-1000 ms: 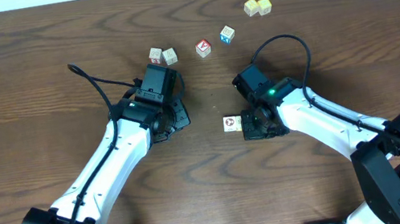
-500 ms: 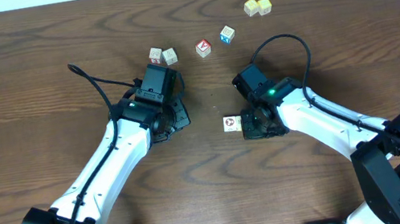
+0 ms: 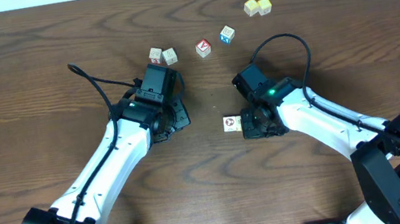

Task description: Lift 4 blocks

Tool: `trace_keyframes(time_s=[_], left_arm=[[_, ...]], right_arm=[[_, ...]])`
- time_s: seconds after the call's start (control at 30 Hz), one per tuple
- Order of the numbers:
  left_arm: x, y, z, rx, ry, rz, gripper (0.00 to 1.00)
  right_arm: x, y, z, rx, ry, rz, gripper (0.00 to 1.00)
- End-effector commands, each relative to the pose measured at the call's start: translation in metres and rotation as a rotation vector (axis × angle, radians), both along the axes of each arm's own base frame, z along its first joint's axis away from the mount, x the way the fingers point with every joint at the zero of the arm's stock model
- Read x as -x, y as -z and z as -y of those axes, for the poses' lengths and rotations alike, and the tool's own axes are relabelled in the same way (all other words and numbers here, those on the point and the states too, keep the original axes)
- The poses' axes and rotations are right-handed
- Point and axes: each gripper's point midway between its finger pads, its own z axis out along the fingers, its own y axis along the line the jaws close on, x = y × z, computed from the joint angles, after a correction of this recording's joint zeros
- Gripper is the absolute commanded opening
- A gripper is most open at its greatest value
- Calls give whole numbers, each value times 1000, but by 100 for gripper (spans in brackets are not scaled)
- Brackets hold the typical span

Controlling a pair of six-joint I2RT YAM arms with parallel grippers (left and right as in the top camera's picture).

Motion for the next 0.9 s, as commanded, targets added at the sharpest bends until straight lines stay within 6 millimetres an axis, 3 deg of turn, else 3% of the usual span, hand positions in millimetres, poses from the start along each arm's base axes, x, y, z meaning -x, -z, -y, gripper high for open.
trace_keyframes(time_s=[0.0, 0.67, 0.87], left_arm=[[4, 6, -5, -19, -7, -13, 7], [4, 6, -5, -19, -7, -13, 7], [6, 6, -6, -22, -7, -20, 7]], right_arm=[[-1, -4, 0, 8, 2, 24, 1], [-2, -4, 0, 11, -5, 29, 1], [10, -5, -16, -85, -60, -31, 1]])
